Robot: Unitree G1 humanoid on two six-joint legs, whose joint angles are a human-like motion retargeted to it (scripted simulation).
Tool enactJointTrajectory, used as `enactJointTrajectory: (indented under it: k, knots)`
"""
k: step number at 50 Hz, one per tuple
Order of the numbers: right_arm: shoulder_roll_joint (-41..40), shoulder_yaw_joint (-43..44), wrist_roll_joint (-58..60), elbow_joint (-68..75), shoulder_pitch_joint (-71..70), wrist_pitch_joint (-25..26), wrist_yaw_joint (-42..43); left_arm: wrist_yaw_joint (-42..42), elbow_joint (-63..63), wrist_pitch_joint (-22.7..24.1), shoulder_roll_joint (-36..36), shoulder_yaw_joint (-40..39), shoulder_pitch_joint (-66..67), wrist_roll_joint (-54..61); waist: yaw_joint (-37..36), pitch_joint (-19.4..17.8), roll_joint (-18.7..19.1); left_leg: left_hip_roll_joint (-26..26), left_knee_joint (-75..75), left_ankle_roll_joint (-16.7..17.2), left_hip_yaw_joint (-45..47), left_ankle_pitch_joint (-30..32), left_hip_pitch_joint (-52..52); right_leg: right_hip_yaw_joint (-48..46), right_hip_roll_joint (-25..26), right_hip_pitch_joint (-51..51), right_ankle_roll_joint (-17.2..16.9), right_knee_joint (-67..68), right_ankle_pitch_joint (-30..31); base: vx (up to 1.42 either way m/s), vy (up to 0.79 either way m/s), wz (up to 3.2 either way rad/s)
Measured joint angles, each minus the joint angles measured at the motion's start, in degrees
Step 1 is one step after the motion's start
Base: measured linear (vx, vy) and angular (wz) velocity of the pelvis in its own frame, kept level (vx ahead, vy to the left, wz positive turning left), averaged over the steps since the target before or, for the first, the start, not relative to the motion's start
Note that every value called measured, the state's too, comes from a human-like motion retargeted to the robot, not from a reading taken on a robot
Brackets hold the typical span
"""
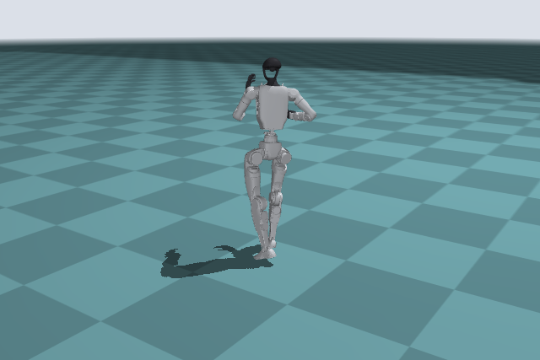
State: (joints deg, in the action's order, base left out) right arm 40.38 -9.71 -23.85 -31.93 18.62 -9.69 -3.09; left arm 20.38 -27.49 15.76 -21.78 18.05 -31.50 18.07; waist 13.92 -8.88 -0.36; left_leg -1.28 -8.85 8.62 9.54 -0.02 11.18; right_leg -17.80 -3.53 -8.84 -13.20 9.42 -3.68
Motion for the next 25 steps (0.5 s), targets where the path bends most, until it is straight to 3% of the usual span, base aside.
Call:
enactJointTrajectory:
  k: [3, 5, 7, 8, 10, 12, 15, 20, 23, 25]
  knots:
    - [-4.19, 1.31, 3.61, 1.75, 2.90, 1.53, 0.48, -2.06, -0.49, -1.50, -1.45, 0.59, 4.42, -0.75, -3.55, -0.25, -2.70, -2.76, -6.99, -0.33, 1.00, 3.93, 3.31, 1.46, 1.04, 4.15, -1.80, -7.50, 5.75, 1.00, -0.22, -1.47]
    - [-6.81, -0.07, 5.92, 4.76, 1.66, 2.72, -0.11, -4.07, -0.32, -2.43, -3.02, -0.43, 9.20, -2.09, -5.09, -1.71, -3.49, -4.37, -19.93, -1.54, 0.22, 4.43, 1.01, 4.01, -0.41, 7.89, 2.57, -7.67, 7.43, 0.93, 0.01, -1.32]
    - [-8.46, -4.21, 6.38, 9.93, -4.86, 3.07, 1.18, -4.80, 1.07, -3.17, -3.36, -3.10, 15.77, -0.86, -6.98, -4.58, -0.21, -1.49, -36.97, -1.85, -0.84, 2.25, -5.04, 7.62, 2.43, 8.39, 11.61, -0.56, -0.46, 0.83, 0.04, -1.65]
    - [-9.16, -6.70, 7.32, 12.57, -9.29, 2.99, 2.53, -4.51, 1.95, -3.44, -2.52, -4.50, 19.90, 0.73, -7.96, -6.07, 1.37, -0.14, -43.94, -2.81, -1.08, 0.22, -8.01, 9.28, 3.56, 7.56, 13.46, 5.04, -4.29, 0.80, 0.05, -1.85]
    - [-10.86, -10.85, 11.43, 14.73, -18.22, 2.58, 5.51, -4.30, 3.03, -3.50, 0.02, -7.22, 29.69, 4.21, -10.17, -8.29, 2.75, 2.16, -52.77, -4.99, -0.36, -3.43, -13.00, 12.67, 4.62, 6.38, 13.02, 14.53, -9.26, 0.80, 0.04, -1.91]
    - [-14.33, -13.73, 16.57, 13.09, -28.25, 2.30, 7.02, -6.08, 2.22, -2.74, 2.22, -11.23, 39.75, 9.12, -13.14, -8.93, 2.32, 3.23, -53.83, -5.56, 0.17, -5.78, -17.03, 16.98, 5.25, 7.74, 10.67, 16.40, -10.26, 0.81, -0.02, -2.06]
    - [-22.24, -15.46, 20.90, 8.18, -41.88, 1.01, 10.34, -8.97, -0.01, -1.71, 1.96, -17.37, 51.42, 18.64, -21.36, -6.72, -0.15, 2.73, -45.69, -4.83, 0.22, -10.83, -21.93, 24.87, 5.35, 9.87, 5.83, 14.41, -8.63, 0.80, 0.00, -2.40]
    - [-33.57, -20.40, 17.85, 1.40, -54.13, 0.40, 13.72, -9.64, 0.14, -1.37, -4.44, -24.02, 58.07, 23.20, -33.13, -2.72, -1.85, 4.55, -10.09, -2.72, 1.18, -8.38, -20.43, 35.68, 4.92, 16.09, 2.00, 5.90, 0.90, 0.81, 0.15, -1.94]
    - [-33.46, -22.53, 10.77, -1.44, -51.22, 0.13, 9.39, -10.39, 1.95, -1.90, -8.75, -20.76, 54.98, 24.15, -32.30, -2.29, -0.67, 4.33, 2.52, 0.15, -2.67, -6.73, -17.58, 37.52, 5.86, 20.57, 1.45, 5.61, 5.57, 0.82, 0.30, -0.55]
    - [-29.50, -22.01, 8.50, -3.07, -45.70, -0.47, 4.84, -10.35, 5.50, -1.73, -13.27, -18.89, 49.61, 11.90, -28.97, -4.05, 1.62, 3.94, 4.24, 2.10, -5.97, -3.58, -14.47, 36.72, 8.22, 22.87, 3.43, 10.82, 7.46, 0.79, 0.34, 0.44]
